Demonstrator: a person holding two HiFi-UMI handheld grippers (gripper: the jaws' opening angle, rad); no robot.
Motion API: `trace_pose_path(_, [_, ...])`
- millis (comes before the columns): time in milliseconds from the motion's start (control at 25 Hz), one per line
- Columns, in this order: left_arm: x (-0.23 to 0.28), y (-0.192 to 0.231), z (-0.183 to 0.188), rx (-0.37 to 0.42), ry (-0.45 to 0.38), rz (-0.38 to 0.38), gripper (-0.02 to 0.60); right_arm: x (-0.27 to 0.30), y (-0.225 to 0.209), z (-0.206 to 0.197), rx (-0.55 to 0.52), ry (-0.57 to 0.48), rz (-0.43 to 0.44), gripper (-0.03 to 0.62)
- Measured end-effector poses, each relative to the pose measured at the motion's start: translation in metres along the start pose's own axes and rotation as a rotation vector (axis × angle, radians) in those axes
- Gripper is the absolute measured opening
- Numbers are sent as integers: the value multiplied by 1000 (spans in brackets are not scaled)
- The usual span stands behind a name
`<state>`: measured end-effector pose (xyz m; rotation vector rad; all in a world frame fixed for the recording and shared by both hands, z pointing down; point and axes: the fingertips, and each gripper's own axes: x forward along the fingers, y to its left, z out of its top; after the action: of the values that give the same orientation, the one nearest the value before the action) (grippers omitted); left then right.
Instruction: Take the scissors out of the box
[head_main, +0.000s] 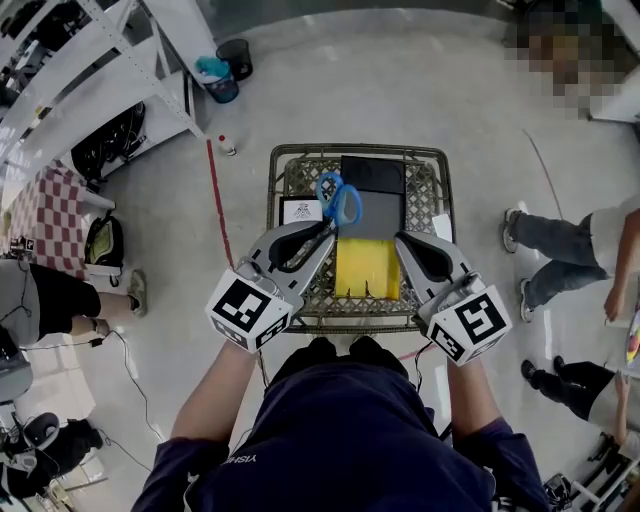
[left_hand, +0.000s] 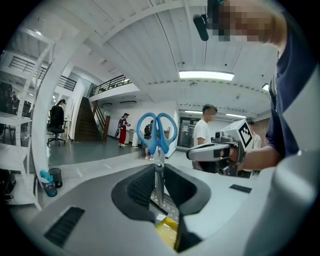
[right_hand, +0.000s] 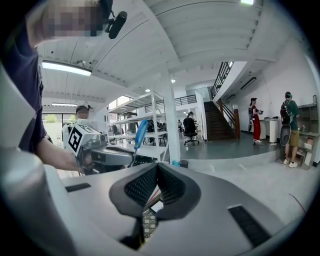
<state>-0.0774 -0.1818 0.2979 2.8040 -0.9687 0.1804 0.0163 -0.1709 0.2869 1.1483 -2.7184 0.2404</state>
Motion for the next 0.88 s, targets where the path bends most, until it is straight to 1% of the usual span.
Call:
trace_pose_path(120, [2, 0, -3, 7, -5, 1, 74, 2, -1, -3, -7, -5, 1, 18])
trace_pose_path(320, [-1, 0, -9, -14, -4, -4, 74, 4, 4, -7, -9, 0, 4, 18])
trace_pose_path(640, [2, -4, -3, -24, 4, -20, 74, 5, 8, -3, -7, 18, 12, 18])
trace_pose_path(880, [5, -6, -1, -17, 5, -24, 74, 4, 6, -3, -5, 19, 15, 18])
